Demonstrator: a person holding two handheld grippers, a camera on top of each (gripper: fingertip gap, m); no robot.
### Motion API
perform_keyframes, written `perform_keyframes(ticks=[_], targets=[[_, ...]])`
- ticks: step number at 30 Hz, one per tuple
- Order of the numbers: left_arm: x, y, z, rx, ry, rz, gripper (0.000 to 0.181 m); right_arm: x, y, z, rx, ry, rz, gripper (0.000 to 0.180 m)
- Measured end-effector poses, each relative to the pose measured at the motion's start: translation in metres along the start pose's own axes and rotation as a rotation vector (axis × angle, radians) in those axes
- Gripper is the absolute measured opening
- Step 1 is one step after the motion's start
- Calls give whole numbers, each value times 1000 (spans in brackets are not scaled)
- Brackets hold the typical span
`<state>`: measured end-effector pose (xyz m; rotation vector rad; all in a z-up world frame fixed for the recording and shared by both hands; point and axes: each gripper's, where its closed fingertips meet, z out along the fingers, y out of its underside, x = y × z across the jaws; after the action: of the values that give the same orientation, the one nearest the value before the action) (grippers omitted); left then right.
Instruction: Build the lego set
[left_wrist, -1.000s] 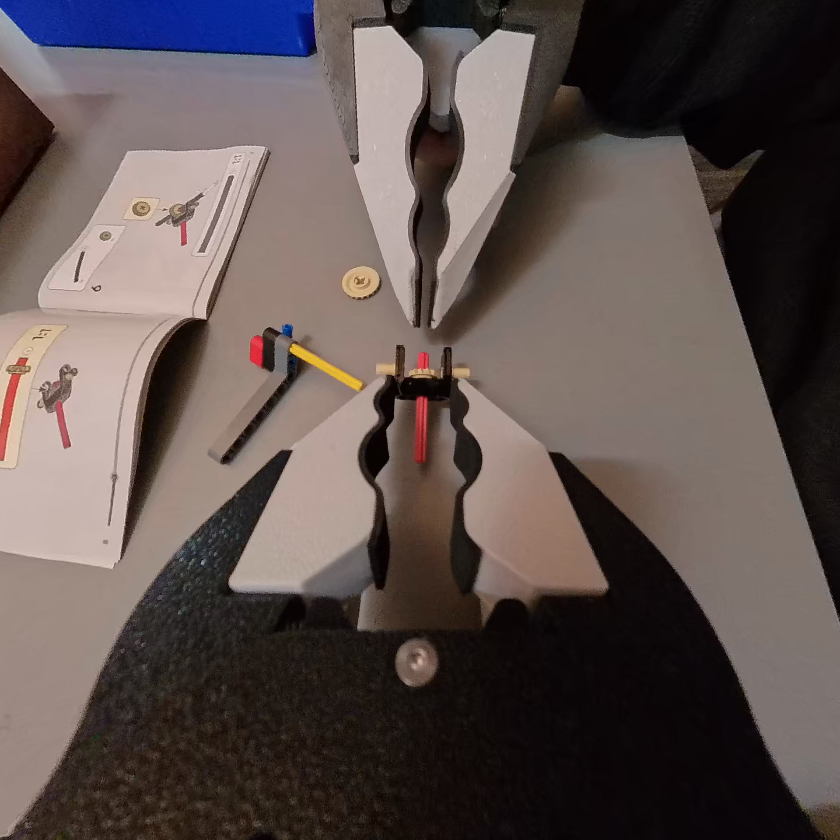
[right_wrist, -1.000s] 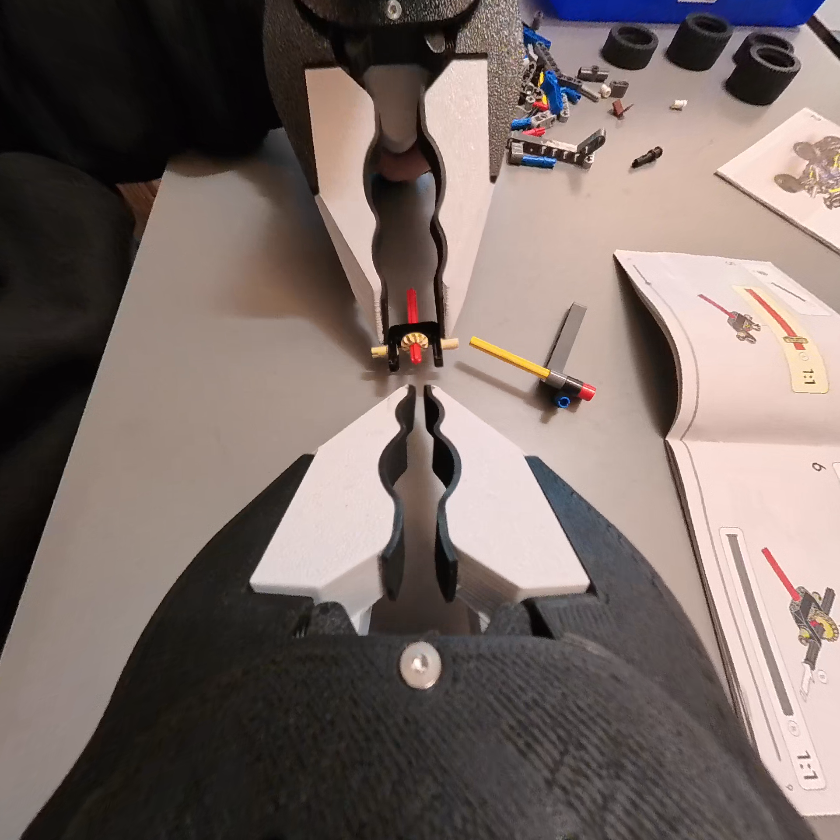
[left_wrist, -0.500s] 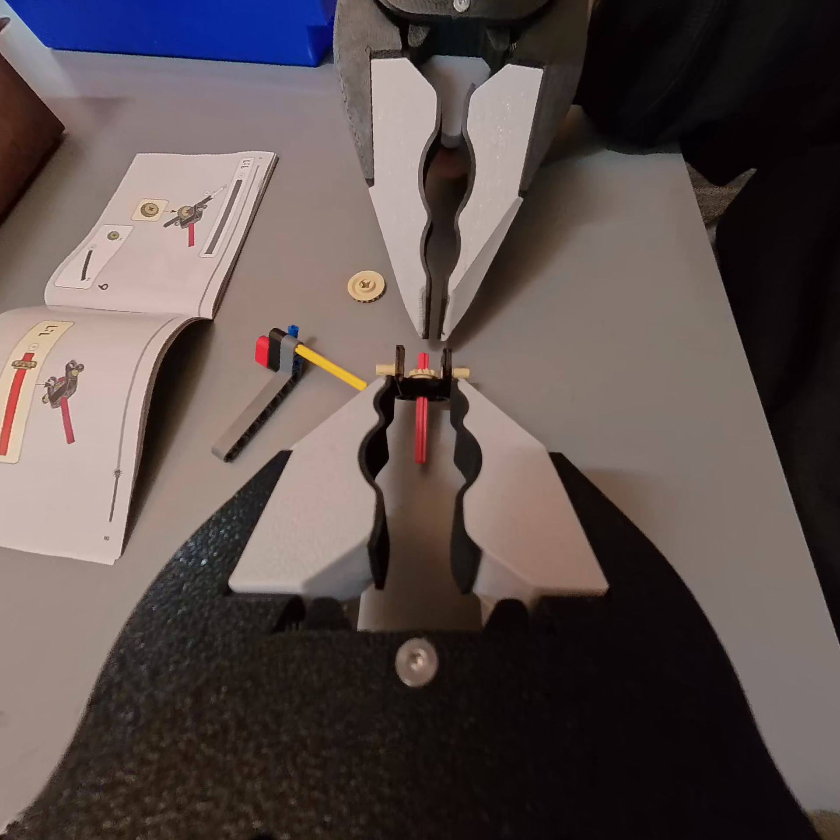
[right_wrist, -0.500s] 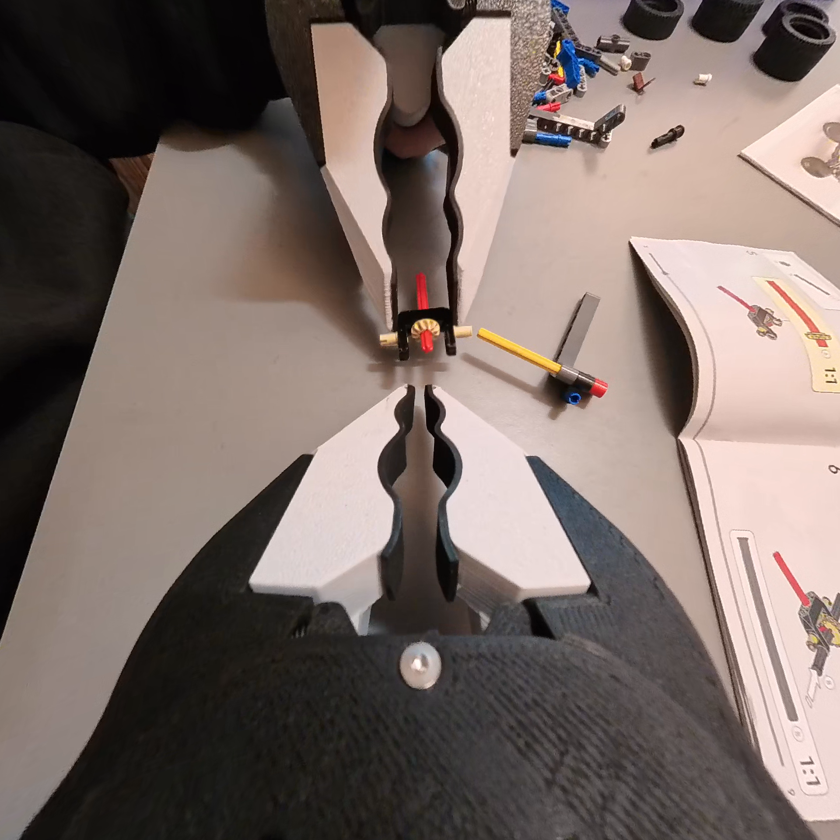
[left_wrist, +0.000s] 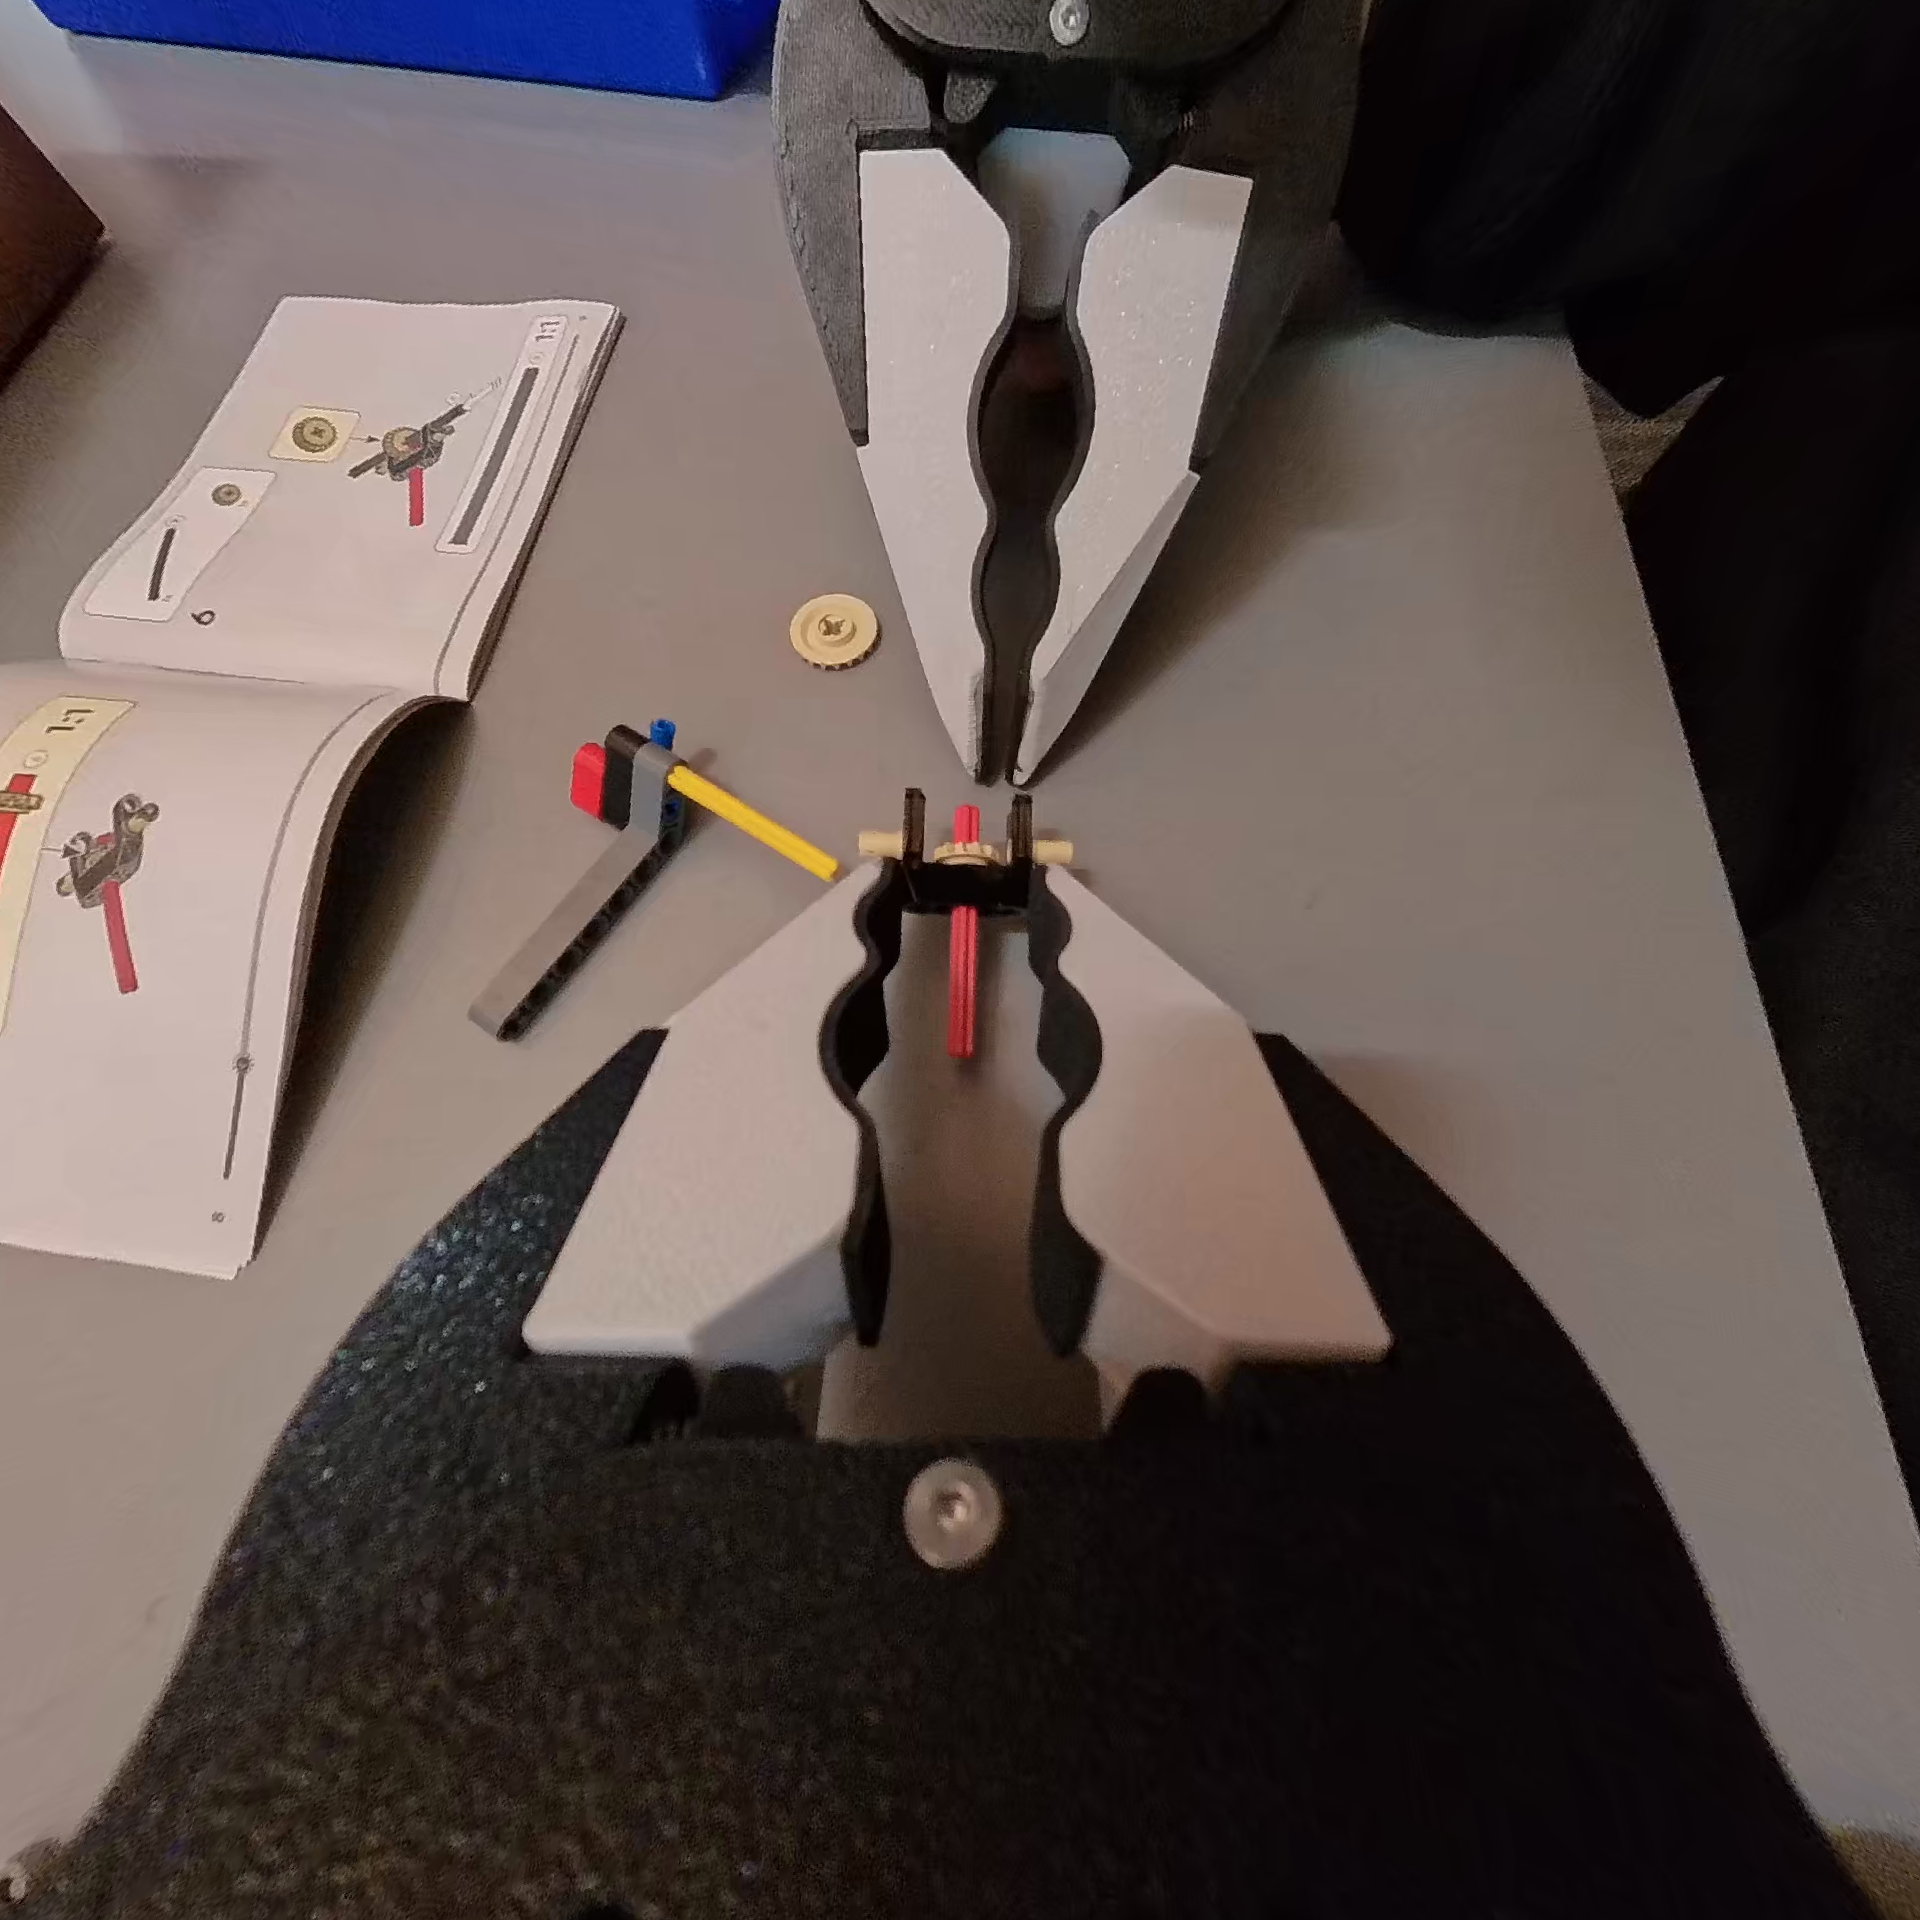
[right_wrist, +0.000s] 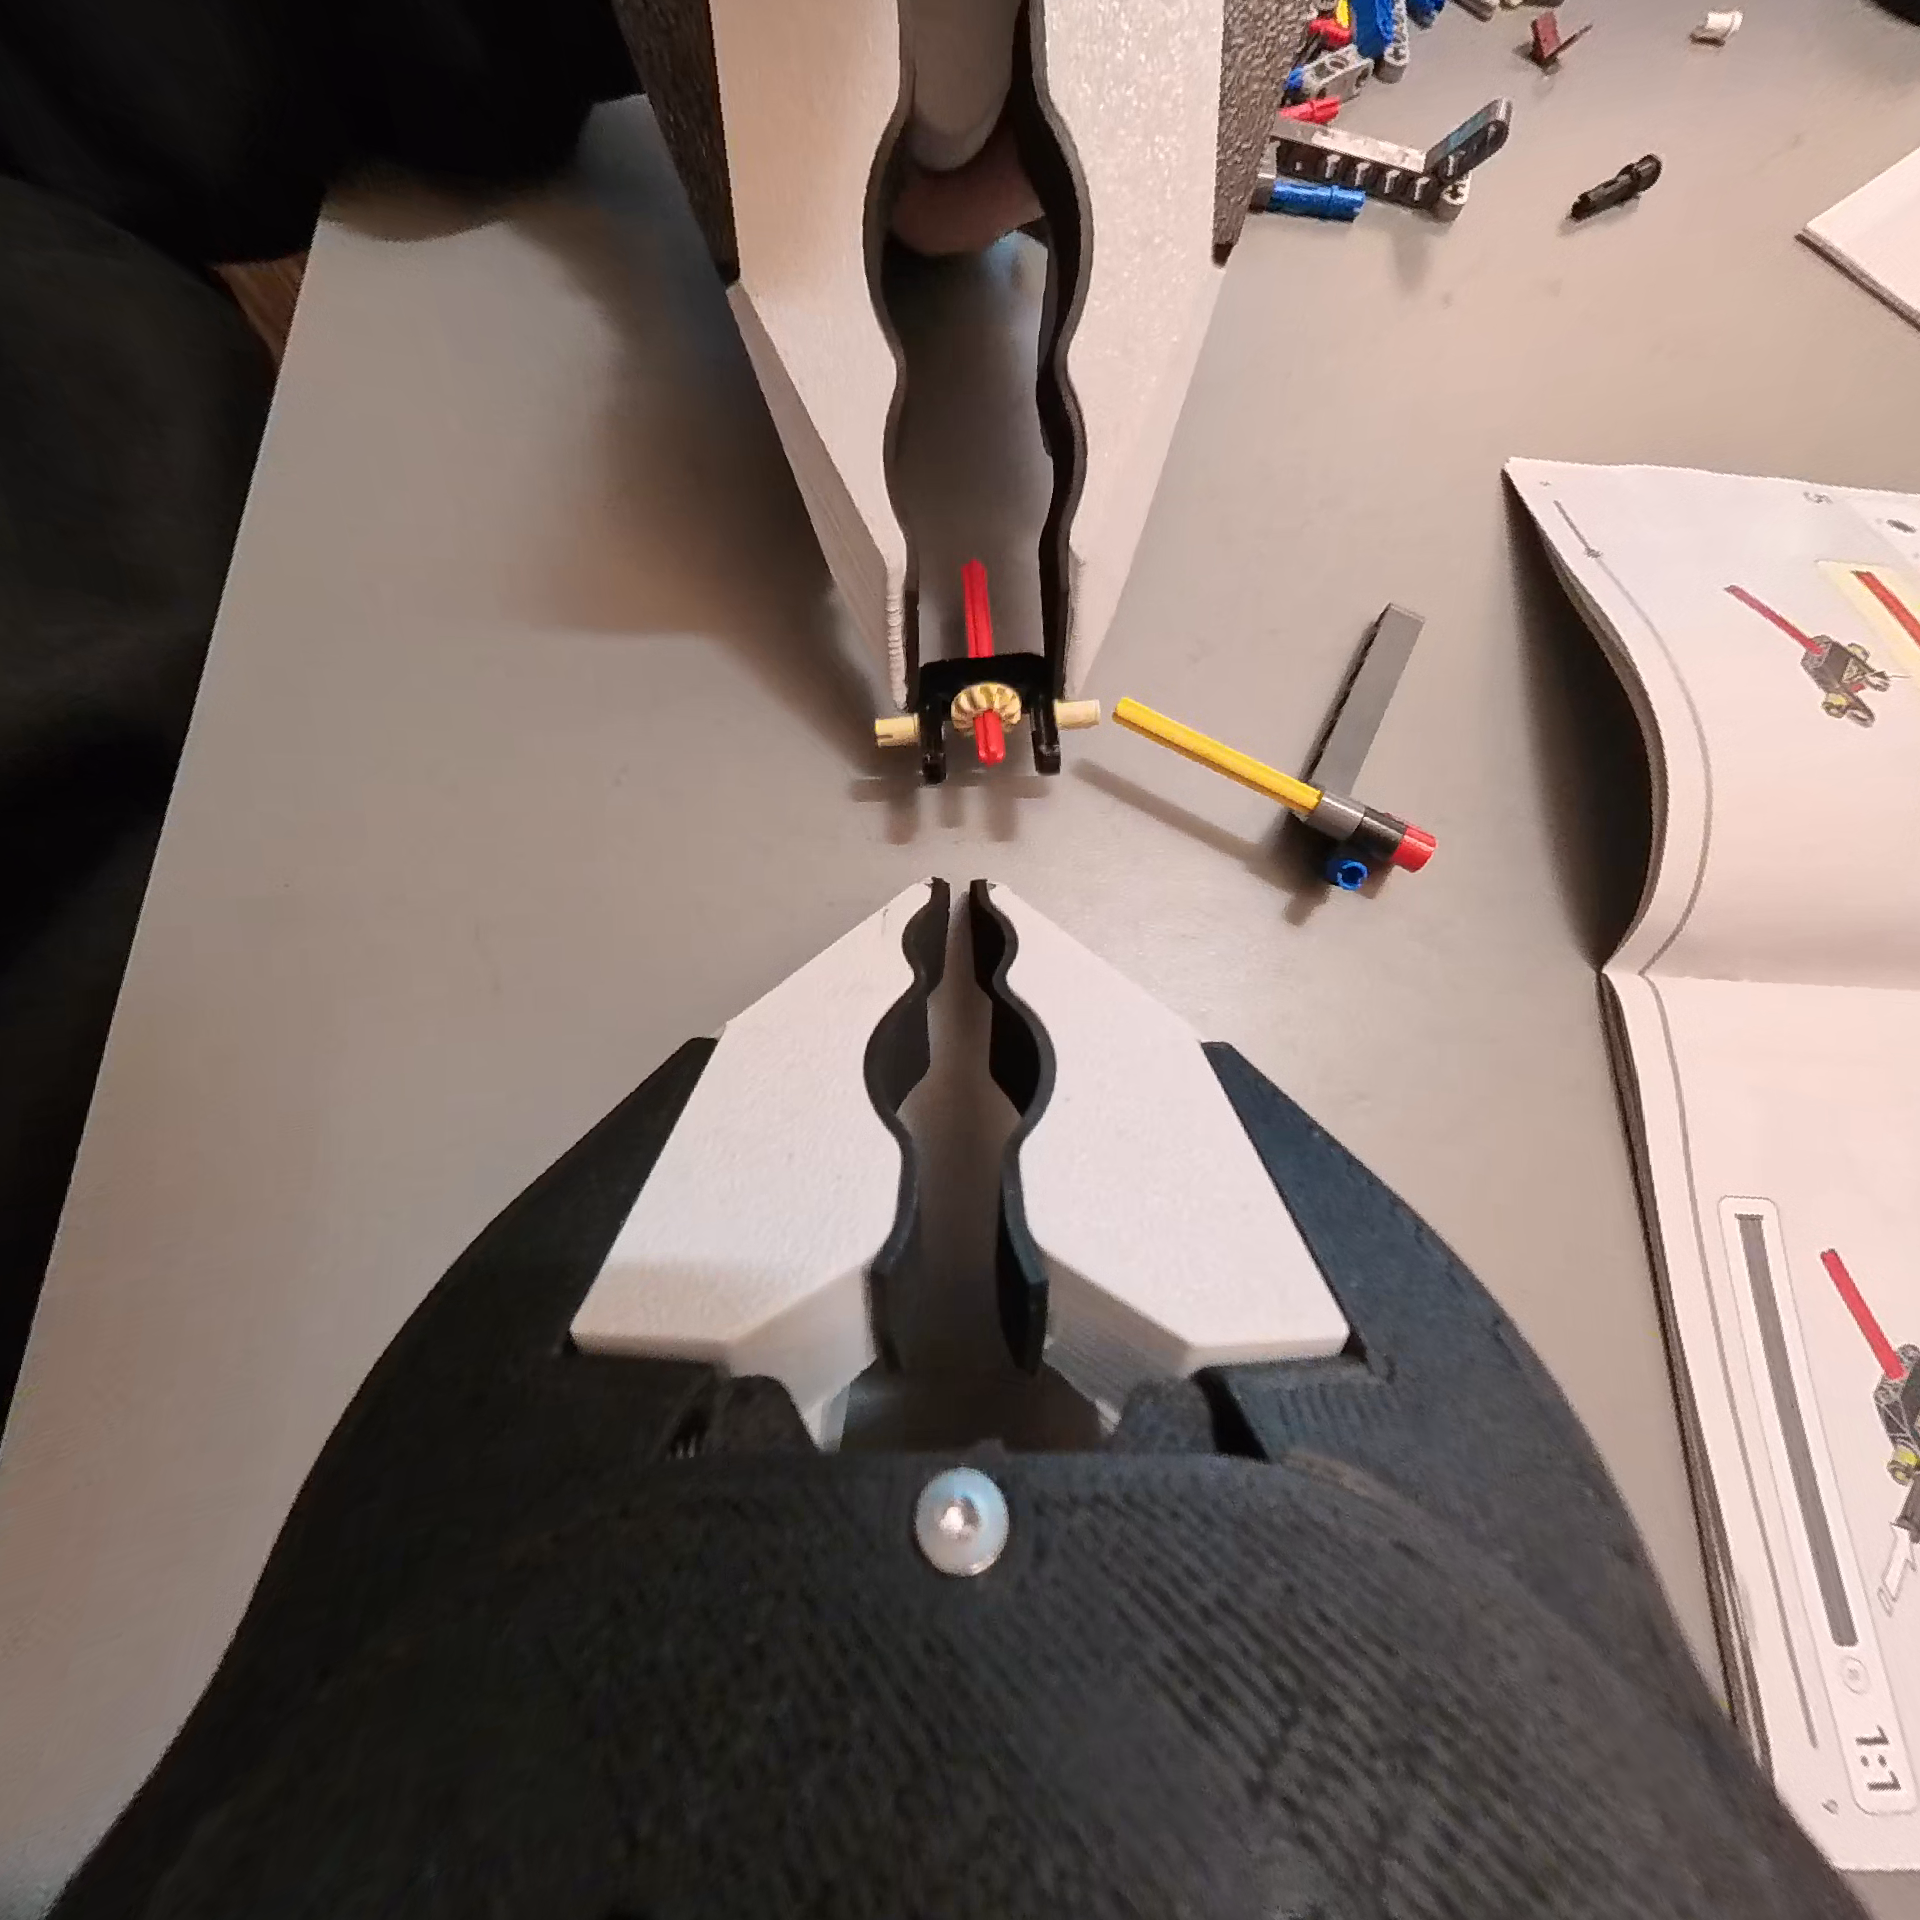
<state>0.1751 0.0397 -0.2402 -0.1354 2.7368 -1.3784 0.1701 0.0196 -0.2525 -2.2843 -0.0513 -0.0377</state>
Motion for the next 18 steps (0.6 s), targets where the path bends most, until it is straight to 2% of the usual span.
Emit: perform_keyframes(ticks=[18], targets=[[2, 9, 7, -76, 18, -9, 22, 1, 0, 0, 0, -7, 22, 0]])
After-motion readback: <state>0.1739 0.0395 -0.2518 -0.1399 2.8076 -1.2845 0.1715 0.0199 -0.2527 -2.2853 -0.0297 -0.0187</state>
